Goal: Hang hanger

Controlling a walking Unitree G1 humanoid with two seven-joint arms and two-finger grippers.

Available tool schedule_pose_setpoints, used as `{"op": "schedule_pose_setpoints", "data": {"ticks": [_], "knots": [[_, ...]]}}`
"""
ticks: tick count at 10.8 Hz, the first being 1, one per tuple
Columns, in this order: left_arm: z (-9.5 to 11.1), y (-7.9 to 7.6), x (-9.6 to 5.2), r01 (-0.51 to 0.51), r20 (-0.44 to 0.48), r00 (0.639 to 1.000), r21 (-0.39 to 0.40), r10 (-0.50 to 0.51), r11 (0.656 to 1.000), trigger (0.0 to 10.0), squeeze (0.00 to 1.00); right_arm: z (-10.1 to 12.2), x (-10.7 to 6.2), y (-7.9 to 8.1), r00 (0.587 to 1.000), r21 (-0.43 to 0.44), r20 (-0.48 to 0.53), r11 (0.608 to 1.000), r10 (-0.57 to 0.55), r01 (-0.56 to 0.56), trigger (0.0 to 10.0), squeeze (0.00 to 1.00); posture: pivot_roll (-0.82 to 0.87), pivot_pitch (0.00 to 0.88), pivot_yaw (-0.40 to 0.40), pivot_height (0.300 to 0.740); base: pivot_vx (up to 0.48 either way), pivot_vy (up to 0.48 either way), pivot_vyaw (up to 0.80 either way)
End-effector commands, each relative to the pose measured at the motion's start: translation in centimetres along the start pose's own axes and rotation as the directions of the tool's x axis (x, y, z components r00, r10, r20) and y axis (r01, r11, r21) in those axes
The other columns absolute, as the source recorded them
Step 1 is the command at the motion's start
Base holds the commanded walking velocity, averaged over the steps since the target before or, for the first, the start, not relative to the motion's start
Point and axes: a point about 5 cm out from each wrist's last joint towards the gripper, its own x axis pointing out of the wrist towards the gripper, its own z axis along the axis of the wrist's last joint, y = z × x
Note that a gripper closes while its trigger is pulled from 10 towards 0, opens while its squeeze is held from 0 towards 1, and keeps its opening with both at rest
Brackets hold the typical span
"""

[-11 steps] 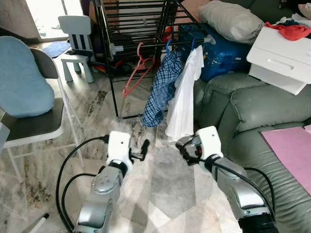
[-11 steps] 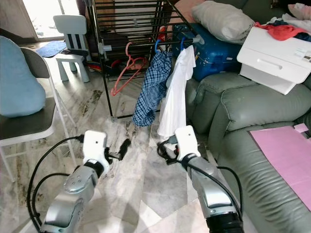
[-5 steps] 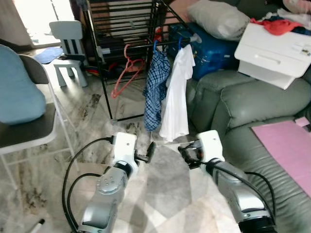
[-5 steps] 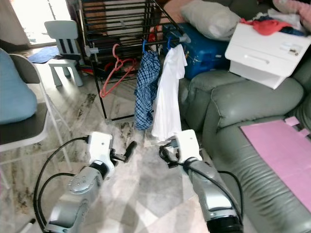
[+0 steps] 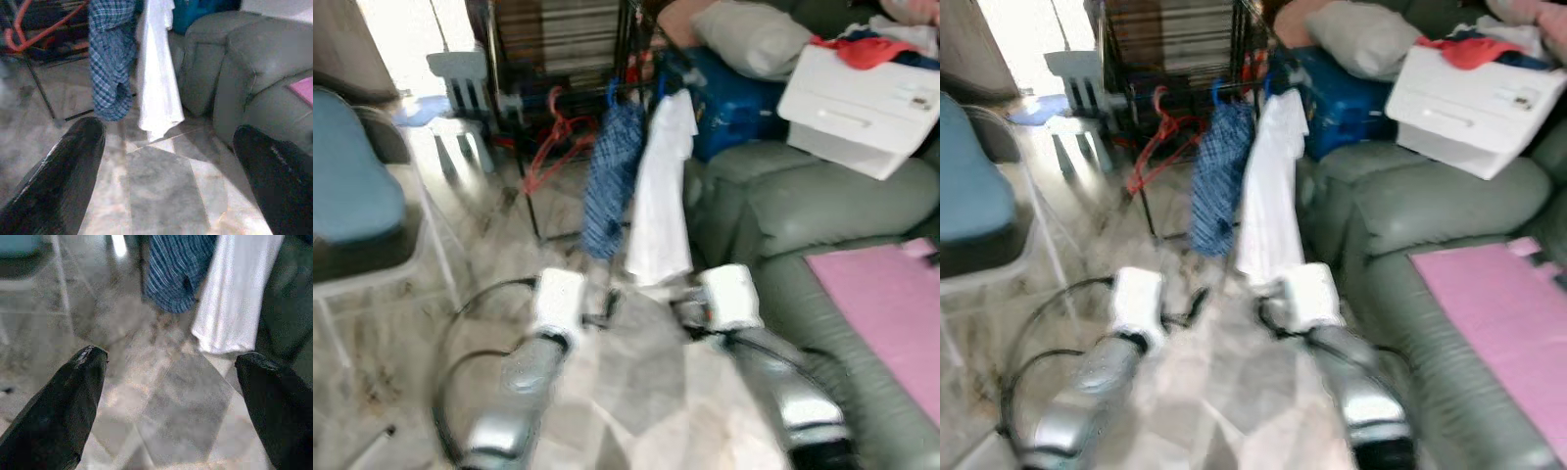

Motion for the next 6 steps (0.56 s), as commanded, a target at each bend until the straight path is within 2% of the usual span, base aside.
{"op": "schedule_pose_setpoints", "data": {"ticks": [1,3,5,6], "knots": [[0.11,-0.68,0.18,0.027,0.005,1.000,0.000,-0.027,1.000,10.0,0.00,0.06,-0.36,-0.57,1.000,-0.015,0.004,1.000,-0.014,0.014,10.0,0.00,-0.09,0.000,0.035,0.740,0.000,-0.277,0.00],[0.06,-0.65,0.20,0.028,0.002,1.000,0.004,-0.028,1.000,10.0,0.00,-0.13,-0.41,-0.42,1.000,-0.020,0.000,1.000,0.000,0.000,10.0,0.00,-0.09,0.000,0.036,0.740,0.000,-0.277,0.00],[0.00,-0.64,0.28,0.028,-0.002,1.000,0.007,-0.028,1.000,10.0,0.00,-0.11,-0.34,-0.30,1.000,-0.029,-0.001,0.999,0.017,-0.017,10.0,0.00,-0.09,0.000,0.037,0.740,0.000,-0.262,0.66],[-0.07,-0.66,0.34,0.026,-0.005,1.000,0.011,-0.025,1.000,10.0,0.00,-0.20,-0.33,-0.20,1.000,-0.030,-0.005,0.999,0.025,-0.025,10.0,0.00,-0.09,0.000,0.037,0.740,0.000,0.000,0.80]]}}
